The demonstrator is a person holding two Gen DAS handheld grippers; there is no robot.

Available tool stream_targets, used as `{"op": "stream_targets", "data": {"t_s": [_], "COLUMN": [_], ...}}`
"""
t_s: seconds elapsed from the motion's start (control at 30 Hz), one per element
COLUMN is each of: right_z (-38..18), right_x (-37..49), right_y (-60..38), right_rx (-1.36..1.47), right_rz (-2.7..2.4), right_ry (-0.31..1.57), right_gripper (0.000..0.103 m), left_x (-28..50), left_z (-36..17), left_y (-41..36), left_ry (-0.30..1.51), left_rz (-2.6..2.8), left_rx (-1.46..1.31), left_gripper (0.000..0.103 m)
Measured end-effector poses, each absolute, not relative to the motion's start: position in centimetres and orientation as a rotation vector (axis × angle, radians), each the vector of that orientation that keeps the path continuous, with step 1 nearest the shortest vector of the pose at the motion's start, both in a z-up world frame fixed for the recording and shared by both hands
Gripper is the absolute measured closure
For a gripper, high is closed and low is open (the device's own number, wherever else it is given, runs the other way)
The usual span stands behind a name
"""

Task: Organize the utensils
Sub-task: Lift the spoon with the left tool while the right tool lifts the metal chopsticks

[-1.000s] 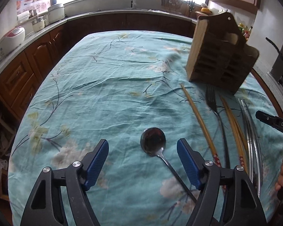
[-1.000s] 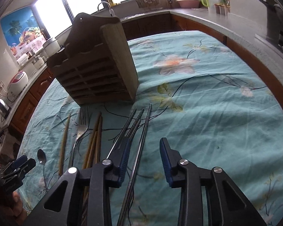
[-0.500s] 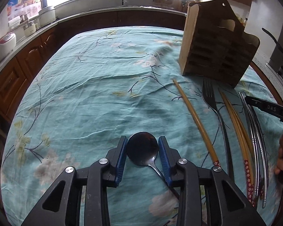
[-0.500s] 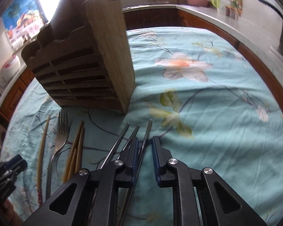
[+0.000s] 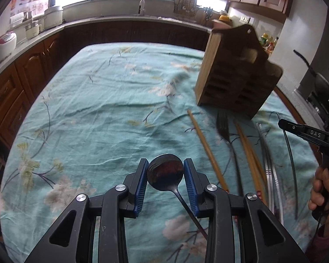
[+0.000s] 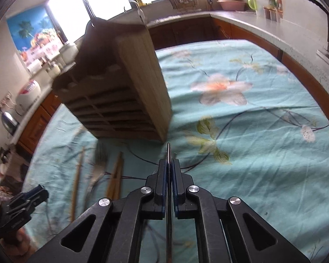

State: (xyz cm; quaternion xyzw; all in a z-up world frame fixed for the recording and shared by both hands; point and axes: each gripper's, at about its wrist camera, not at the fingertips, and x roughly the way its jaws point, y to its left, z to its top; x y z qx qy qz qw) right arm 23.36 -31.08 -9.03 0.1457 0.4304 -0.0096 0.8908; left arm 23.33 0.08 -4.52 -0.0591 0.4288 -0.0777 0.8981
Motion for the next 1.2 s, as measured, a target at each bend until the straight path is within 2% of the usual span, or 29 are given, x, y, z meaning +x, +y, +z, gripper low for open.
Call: {"op": "stream_targets", "data": {"t_s": [0.47,1.2], "right_z": [-1.3,4.1], "right_x": [19.4,17.4], "right_y": [-29.3,-29.9], "right_rx": [0.308,0.291], "right_rz": [0.05,0.049], "right_ry": [0.727,0.568], "right_gripper": [0.099,0.099], "left_x": [18.0,16.1], "left_z": [1.9,6.3], "left_y": [0.7,0.8], "left_ry": [0.748,0.654], "left_rz": [-0.195,-0.22], "left_rx": [-0.139,-0.145], "left_gripper": [0.072,0.074]}}
